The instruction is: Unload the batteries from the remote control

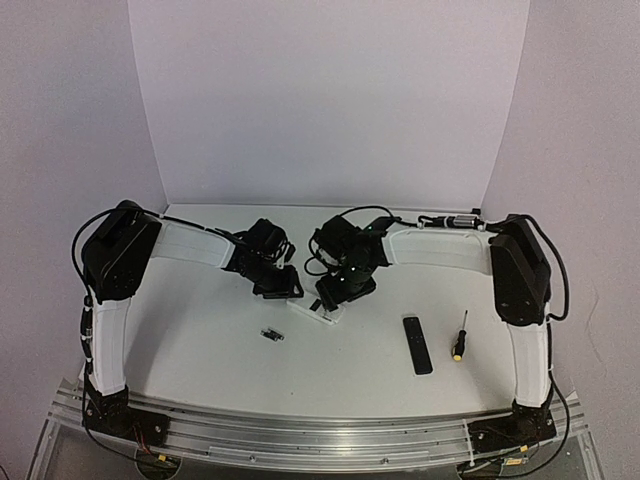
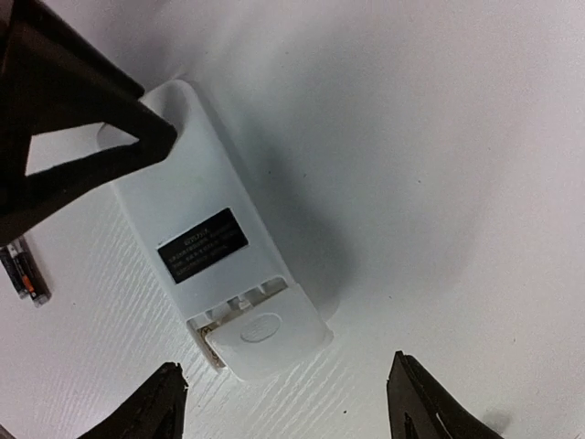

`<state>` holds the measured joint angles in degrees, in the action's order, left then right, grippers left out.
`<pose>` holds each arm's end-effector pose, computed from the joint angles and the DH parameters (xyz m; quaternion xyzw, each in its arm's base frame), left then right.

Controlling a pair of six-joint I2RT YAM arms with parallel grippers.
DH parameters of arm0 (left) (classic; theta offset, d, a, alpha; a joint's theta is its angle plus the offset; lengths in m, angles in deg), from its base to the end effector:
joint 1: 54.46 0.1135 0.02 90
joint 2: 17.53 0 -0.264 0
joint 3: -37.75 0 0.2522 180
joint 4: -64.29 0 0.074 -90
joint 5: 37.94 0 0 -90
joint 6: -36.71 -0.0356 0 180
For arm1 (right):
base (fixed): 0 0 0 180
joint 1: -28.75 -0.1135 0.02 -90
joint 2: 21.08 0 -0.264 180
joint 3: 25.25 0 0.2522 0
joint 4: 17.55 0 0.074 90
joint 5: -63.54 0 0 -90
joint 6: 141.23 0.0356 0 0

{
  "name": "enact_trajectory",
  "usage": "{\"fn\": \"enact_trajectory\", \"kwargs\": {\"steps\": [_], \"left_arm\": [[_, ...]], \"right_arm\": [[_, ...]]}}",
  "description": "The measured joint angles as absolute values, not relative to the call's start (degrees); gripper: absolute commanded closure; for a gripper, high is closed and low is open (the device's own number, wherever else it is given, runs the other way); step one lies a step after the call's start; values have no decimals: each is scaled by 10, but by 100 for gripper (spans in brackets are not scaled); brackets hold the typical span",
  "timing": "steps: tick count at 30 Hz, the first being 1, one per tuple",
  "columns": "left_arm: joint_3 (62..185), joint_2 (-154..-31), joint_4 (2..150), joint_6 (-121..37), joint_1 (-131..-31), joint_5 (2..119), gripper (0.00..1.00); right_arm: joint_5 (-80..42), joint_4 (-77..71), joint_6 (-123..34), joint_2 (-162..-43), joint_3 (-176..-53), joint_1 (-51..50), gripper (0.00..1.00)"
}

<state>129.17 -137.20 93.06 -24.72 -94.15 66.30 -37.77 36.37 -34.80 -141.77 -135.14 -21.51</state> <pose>0.3268 -0.2826 0.1325 0.1272 0.9436 -0.2564 0.1665 0.2924 0.3408 0.1948 -0.2619 0.9353 0.0394 0.2348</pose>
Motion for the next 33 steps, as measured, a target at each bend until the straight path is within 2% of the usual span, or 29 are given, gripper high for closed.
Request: {"fn": "enact_trajectory", "kwargs": {"steps": [6,13,33], "left_arm": [[1284,-1367,930,-246,-942,669,61],[1268,-1355,931,-245,-945,679,61],[1267,-1354,932,-248,-946,683,61]], "right_arm": [[-387,348,-185,-1366,-1301,-214,36],[-362,300,-45,-1365,-1240,-210,45],[-310,198,18,-1391,-1209,-151,56]]}}
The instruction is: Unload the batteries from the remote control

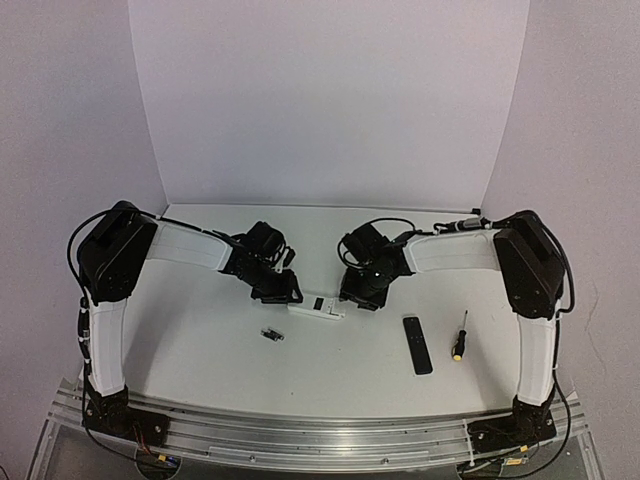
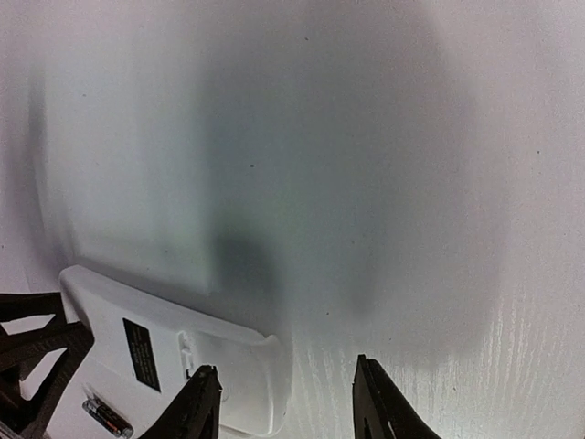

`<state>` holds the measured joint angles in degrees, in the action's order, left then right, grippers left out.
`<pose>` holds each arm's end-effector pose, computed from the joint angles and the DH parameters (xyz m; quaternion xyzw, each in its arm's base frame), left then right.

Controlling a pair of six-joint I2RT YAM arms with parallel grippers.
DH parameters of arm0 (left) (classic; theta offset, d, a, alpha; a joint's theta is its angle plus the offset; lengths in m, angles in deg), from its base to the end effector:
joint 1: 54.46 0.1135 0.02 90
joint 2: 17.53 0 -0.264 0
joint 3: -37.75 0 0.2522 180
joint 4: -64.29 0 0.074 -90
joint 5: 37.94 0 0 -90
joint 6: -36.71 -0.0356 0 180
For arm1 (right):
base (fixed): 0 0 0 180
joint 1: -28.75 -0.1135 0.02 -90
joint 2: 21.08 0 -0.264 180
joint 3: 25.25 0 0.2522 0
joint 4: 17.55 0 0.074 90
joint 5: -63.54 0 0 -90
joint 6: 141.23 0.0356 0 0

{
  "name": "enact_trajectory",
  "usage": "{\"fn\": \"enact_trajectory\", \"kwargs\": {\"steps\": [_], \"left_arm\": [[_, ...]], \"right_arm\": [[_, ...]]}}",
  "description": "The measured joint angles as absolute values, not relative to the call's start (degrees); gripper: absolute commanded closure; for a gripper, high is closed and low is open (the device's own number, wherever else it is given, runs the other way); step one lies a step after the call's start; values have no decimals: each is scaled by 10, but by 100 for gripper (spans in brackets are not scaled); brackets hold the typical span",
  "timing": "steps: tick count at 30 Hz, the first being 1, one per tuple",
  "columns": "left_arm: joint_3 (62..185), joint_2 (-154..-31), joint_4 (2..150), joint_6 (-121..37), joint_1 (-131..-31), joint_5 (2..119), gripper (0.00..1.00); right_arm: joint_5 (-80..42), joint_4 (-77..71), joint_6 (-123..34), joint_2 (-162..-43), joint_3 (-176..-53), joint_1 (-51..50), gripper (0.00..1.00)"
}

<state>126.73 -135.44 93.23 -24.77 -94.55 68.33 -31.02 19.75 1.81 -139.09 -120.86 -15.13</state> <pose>0.3163 -0.2793 0.1332 0.1348 0.9425 -0.2667 0.1497 0.3136 0.2977 0.1559 0.0874 0.9606 0.1700 0.2019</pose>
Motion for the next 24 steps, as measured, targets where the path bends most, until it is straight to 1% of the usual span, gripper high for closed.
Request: {"fn": "enact_trajectory", "kwargs": {"steps": [6,11,17,24], "left_arm": [[1267,-1354,933,-248,-946,683,62],[1267,-1354,933,-248,-946,683,62],[1267,-1354,934,-248,-946,683,62],[1267,-1354,935,-247,-946,684,62]], "right_arm": [[-292,188,29,-1402,-1204,-147,57],[-280,177,36,-1402,-1204,-146,61],[-273,165,44,-1402,-1198,-146,71],[-253,157,49,-1404,-1195,-144,78]]}}
